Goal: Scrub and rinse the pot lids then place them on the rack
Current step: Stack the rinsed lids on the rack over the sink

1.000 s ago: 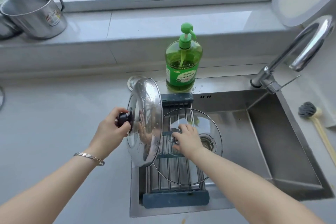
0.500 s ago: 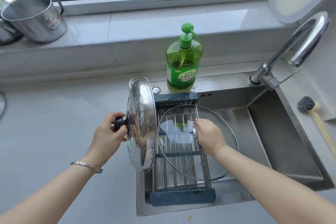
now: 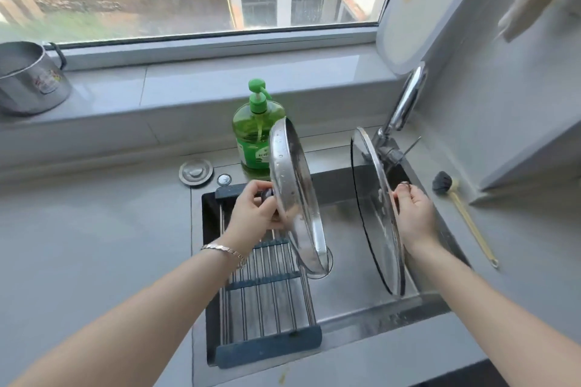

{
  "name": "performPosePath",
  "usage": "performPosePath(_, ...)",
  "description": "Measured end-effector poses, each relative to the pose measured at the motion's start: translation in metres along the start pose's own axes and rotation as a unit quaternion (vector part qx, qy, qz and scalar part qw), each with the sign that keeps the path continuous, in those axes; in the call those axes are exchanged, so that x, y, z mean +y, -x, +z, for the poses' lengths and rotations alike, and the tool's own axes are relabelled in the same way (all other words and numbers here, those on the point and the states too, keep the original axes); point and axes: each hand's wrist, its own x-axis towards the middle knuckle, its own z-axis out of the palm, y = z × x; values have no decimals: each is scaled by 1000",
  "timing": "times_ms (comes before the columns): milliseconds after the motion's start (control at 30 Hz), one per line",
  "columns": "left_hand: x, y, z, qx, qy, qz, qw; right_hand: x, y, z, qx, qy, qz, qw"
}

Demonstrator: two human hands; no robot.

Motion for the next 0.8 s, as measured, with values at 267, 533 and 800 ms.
performPosePath(267,-6,-8,46,-18,-43,-44,998,22,3,-15,1,33,58,998)
performPosePath(533,-6,-2,-53,42,-173,-20,984,-8,16,17,-66,85,4,994)
performPosePath(800,-22,53,-238,162,-433,-34,886,-77,89,118,-233,196,-185,934)
